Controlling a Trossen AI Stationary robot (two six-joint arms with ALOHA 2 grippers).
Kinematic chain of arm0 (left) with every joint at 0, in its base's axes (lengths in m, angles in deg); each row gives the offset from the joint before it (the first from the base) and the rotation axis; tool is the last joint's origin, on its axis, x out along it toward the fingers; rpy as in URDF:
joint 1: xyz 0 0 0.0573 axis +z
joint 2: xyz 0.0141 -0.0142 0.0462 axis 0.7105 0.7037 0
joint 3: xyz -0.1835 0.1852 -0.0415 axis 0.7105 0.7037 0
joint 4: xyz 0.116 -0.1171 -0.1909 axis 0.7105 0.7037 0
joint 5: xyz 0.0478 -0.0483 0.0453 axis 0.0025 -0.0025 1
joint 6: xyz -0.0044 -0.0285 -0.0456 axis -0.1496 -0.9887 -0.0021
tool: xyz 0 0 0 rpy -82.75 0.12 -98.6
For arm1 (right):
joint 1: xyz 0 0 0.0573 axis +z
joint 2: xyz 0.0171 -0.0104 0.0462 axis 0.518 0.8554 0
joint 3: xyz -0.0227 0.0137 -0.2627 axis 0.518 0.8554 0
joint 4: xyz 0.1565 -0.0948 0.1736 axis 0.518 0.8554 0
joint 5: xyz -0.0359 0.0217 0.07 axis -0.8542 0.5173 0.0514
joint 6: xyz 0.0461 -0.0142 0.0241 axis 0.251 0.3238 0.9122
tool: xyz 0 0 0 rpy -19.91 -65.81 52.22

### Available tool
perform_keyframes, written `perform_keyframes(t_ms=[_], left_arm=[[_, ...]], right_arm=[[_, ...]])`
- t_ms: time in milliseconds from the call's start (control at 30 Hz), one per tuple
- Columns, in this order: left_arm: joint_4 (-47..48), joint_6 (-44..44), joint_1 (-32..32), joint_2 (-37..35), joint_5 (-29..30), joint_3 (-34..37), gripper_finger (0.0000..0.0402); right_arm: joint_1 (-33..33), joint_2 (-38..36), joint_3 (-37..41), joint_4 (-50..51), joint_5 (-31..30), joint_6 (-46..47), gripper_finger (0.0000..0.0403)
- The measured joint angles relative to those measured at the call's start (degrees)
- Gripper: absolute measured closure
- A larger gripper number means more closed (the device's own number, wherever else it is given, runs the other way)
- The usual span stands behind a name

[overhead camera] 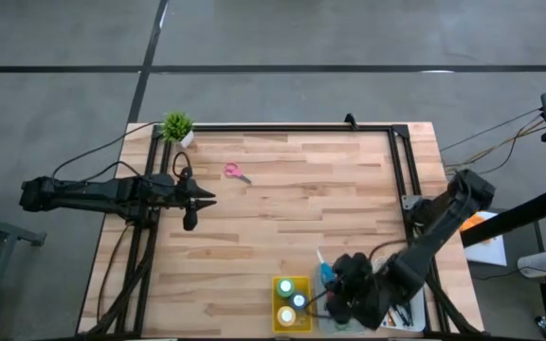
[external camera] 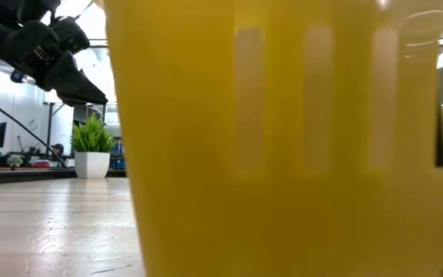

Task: Pick & Place Paint Supplies
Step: Put the blue scissors into the gray bin

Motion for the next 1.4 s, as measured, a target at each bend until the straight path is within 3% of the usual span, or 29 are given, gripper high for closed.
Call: perform_keyframes(t_ms=[233,433,633,1167,1400], left_arm=[[0.20,0.00,-0.02,0.00,0.00,0.00,0.0302],[0.27,0.00,0.00,0.00,0.00,0.00,0.0302],[0.29,0.00,0.00,0.00,0.00,0.00,0.0302],[0.36,0.00,0.00,0.00,0.00,0.00,0.0302],[0.36,0.00,-0.01,0.00,0.00,0.00,0.0302]], right_arm=[[1.91,11.93,-16.89,20.20,2.69,13.29,0.0388],[2.56,18.55,-23.94,21.79,5.69,14.15,0.0388],[2.57,21.29,-25.05,21.82,10.62,15.50,0.0388],[4.22,29.39,-24.79,21.92,13.35,14.47,0.0388],[4.54,29.54,-24.60,22.94,13.05,17.14,0.0388]])
